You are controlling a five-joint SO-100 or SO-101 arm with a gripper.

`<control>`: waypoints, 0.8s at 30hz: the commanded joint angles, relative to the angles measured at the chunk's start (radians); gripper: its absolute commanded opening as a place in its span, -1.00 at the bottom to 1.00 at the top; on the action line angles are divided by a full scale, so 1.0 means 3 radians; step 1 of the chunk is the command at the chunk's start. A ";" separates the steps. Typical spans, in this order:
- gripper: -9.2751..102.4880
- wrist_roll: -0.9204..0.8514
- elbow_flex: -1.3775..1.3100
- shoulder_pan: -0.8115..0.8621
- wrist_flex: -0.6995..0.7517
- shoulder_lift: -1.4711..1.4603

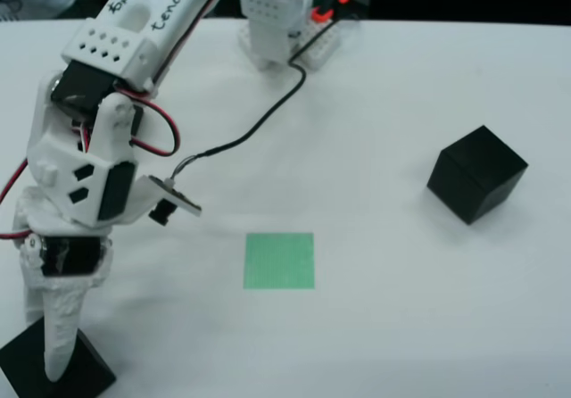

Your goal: Stack 3 Blocks on the chosen place.

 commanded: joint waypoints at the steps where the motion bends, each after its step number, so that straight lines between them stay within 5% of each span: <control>1: -0.43 -0.0015 -0.0072 -0.0041 0.0015 -0.0041; 24: -0.24 -0.0066 0.0271 -0.0210 -0.0082 0.0578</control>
